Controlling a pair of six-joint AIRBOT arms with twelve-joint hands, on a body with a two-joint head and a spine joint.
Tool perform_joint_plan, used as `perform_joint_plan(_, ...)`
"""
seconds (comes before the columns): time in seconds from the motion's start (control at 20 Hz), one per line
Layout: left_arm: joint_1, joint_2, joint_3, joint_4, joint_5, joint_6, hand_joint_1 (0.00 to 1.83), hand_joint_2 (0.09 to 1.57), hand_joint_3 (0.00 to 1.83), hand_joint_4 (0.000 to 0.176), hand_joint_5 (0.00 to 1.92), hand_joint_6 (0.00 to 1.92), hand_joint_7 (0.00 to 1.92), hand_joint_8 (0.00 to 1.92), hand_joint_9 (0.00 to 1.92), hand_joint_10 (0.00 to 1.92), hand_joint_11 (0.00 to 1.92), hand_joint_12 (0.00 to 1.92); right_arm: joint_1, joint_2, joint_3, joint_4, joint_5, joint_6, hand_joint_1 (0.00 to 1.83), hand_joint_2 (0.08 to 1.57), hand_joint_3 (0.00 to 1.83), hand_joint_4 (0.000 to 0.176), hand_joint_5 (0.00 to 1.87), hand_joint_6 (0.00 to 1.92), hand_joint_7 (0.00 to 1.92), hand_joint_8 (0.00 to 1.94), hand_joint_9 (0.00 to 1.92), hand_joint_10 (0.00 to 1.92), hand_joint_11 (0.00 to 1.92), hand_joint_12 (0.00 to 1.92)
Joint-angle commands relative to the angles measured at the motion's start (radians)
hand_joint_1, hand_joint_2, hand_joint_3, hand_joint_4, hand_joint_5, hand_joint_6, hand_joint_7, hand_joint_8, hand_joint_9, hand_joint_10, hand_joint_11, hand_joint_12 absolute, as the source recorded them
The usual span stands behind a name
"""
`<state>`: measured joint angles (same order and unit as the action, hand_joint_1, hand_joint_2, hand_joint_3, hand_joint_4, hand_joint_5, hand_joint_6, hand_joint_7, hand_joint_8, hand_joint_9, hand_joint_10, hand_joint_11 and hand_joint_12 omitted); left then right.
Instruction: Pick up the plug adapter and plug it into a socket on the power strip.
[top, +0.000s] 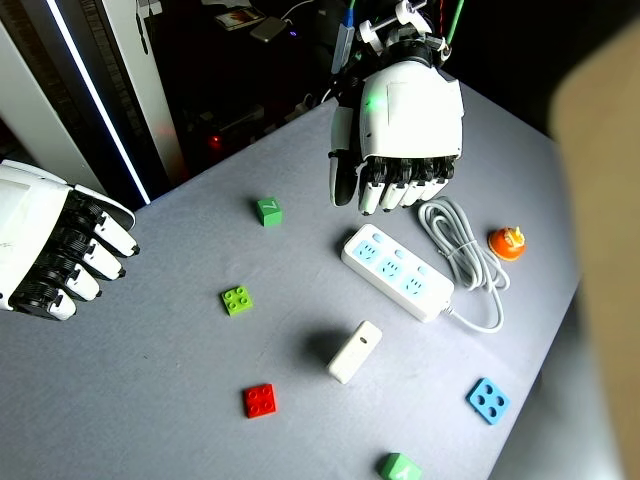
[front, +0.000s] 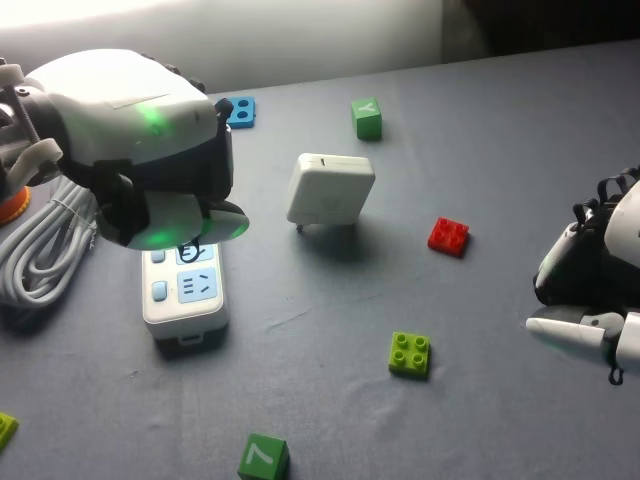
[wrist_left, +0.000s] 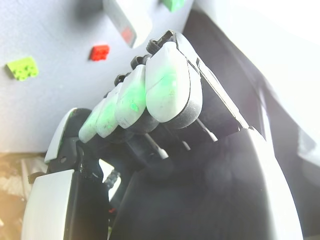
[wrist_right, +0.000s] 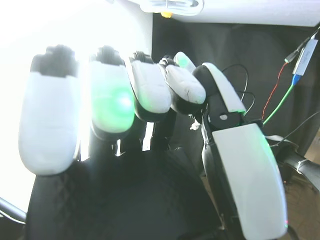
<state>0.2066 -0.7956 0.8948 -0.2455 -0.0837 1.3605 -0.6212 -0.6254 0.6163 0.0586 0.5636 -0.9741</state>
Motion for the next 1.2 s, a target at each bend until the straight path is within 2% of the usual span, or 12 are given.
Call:
perform_joint_plan(0.0, -0.015, 0.007, -0.004, 0.002, -0.093, 0.000, 0.00, 1.18, 0.23, 0.000, 0.00, 0.00, 0.00, 0.00, 0.00, 0.00, 0.00, 0.00, 0.011, 0.003, 0.004, -0.003, 0.113, -0.002, 0.00, 0.94, 0.14, 0.000, 0.09, 0.06, 0.10, 0.05, 0.09, 0.08, 0.00, 0.39)
perform_joint_plan(0.05, -0.015, 0.007, -0.004, 0.002, -0.092, 0.000, 0.00, 1.25, 0.08, 0.000, 0.00, 0.00, 0.00, 0.00, 0.00, 0.00, 0.00, 0.00, 0.006, 0.003, 0.006, -0.003, 0.115, -0.001, 0.00, 0.99, 0.04, 0.000, 0.12, 0.01, 0.13, 0.01, 0.13, 0.02, 0.00, 0.43)
perform_joint_plan(0.1, -0.016, 0.007, -0.004, 0.002, -0.092, 0.000, 0.00, 1.25, 0.06, 0.000, 0.00, 0.00, 0.00, 0.00, 0.00, 0.00, 0.00, 0.00, -0.003, 0.003, 0.006, -0.003, 0.120, 0.000, 0.00, 1.01, 0.01, 0.000, 0.13, 0.00, 0.14, 0.00, 0.14, 0.01, 0.00, 0.51)
perform_joint_plan(0.3, -0.014, 0.008, -0.004, 0.002, -0.074, 0.000, 0.00, 1.23, 0.04, 0.000, 0.00, 0.00, 0.00, 0.00, 0.00, 0.00, 0.00, 0.00, -0.025, 0.000, 0.006, -0.003, 0.130, -0.003, 0.00, 1.01, 0.00, 0.000, 0.14, 0.00, 0.14, 0.00, 0.15, 0.01, 0.00, 0.48)
perform_joint_plan(0.5, 0.008, 0.010, -0.007, -0.038, -0.017, 0.009, 0.00, 1.22, 0.03, 0.000, 0.00, 0.00, 0.00, 0.00, 0.00, 0.00, 0.00, 0.00, 0.018, -0.037, 0.022, -0.003, 0.074, -0.020, 0.00, 1.02, 0.00, 0.000, 0.11, 0.00, 0.13, 0.00, 0.13, 0.00, 0.00, 0.49)
perform_joint_plan(0.6, 0.016, 0.010, -0.010, -0.226, -0.007, 0.166, 0.00, 1.22, 0.03, 0.000, 0.00, 0.00, 0.00, 0.00, 0.00, 0.00, 0.00, 0.00, 0.047, -0.071, 0.044, -0.003, 0.055, -0.021, 0.00, 1.04, 0.00, 0.000, 0.12, 0.00, 0.13, 0.00, 0.14, 0.00, 0.00, 0.44)
perform_joint_plan(0.7, 0.023, 0.012, -0.024, -0.579, -0.064, 0.481, 0.00, 1.22, 0.03, 0.000, 0.00, 0.00, 0.00, 0.00, 0.00, 0.00, 0.00, 0.00, 0.078, -0.105, 0.080, -0.003, 0.037, -0.013, 0.00, 1.04, 0.00, 0.000, 0.12, 0.00, 0.13, 0.00, 0.15, 0.00, 0.00, 0.46)
perform_joint_plan(0.75, 0.036, 0.017, -0.050, -0.833, -0.177, 0.664, 0.00, 1.22, 0.02, 0.000, 0.00, 0.00, 0.00, 0.00, 0.00, 0.00, 0.00, 0.00, 0.102, -0.133, 0.115, -0.003, 0.021, -0.006, 0.00, 1.05, 0.00, 0.000, 0.12, 0.00, 0.14, 0.00, 0.16, 0.00, 0.00, 0.48)
perform_joint_plan(0.8, 0.043, 0.024, -0.077, -0.976, -0.280, 0.748, 0.00, 1.22, 0.02, 0.000, 0.00, 0.00, 0.00, 0.00, 0.00, 0.00, 0.00, 0.00, 0.124, -0.157, 0.147, 0.001, 0.005, 0.001, 0.12, 1.05, 0.00, 0.000, 0.11, 0.00, 0.13, 0.00, 0.14, 0.00, 0.00, 0.47)
perform_joint_plan(0.85, 0.045, 0.027, -0.104, -1.057, -0.374, 0.774, 0.00, 1.22, 0.02, 0.000, 0.00, 0.00, 0.00, 0.00, 0.00, 0.00, 0.00, 0.00, 0.148, -0.178, 0.174, 0.033, -0.014, 0.003, 0.23, 1.05, 0.00, 0.000, 0.11, 0.00, 0.12, 0.00, 0.14, 0.00, 0.00, 0.46)
perform_joint_plan(0.95, 0.049, 0.026, -0.115, -1.069, -0.387, 0.780, 0.00, 1.22, 0.02, 0.000, 0.00, 0.00, 0.00, 0.00, 0.00, 0.00, 0.00, 0.00, 0.203, -0.217, 0.223, 0.104, -0.081, 0.011, 0.36, 1.04, 0.00, 0.000, 0.13, 0.01, 0.15, 0.01, 0.16, 0.01, 0.00, 0.51)
perform_joint_plan(1.15, 0.103, 0.035, -0.140, -1.122, -0.450, 0.794, 0.00, 1.22, 0.02, 0.000, 0.00, 0.00, 0.00, 0.00, 0.00, 0.00, 0.00, 0.00, 0.290, -0.303, 0.344, 0.107, -0.211, 0.057, 0.70, 1.07, 0.00, 0.000, 0.10, 0.00, 0.11, 0.00, 0.12, 0.00, 0.00, 0.47)
